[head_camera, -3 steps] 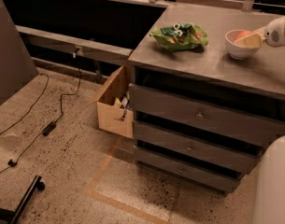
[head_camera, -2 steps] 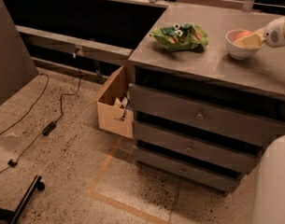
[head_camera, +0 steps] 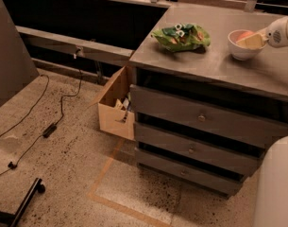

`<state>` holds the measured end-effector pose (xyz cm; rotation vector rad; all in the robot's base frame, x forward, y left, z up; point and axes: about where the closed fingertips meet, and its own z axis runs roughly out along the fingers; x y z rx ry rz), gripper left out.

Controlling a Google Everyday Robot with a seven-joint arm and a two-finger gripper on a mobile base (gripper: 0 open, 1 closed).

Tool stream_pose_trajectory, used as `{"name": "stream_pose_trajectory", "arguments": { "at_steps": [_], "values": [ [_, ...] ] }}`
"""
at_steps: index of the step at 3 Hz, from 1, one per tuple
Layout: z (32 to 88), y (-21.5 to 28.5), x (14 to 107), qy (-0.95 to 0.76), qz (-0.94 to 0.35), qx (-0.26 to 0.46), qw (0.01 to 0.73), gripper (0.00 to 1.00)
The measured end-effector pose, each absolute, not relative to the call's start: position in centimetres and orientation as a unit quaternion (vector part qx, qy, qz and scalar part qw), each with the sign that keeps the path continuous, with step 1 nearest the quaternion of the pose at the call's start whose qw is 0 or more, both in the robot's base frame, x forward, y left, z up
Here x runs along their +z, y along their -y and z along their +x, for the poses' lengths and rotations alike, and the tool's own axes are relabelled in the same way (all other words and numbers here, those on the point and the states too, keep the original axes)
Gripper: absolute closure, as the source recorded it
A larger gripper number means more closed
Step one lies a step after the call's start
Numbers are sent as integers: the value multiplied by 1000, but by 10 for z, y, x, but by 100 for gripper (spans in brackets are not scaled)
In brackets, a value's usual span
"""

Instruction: Pick apple from white bowl and place on counter

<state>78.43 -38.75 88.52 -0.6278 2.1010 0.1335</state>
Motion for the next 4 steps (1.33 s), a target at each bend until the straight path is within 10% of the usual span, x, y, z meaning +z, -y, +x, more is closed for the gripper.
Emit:
{"name": "stream_pose_trajectory", "arguments": {
  "at_steps": [4],
  "values": [
    [769, 410, 1000, -793, -194, 24, 577, 100]
  ]
}}
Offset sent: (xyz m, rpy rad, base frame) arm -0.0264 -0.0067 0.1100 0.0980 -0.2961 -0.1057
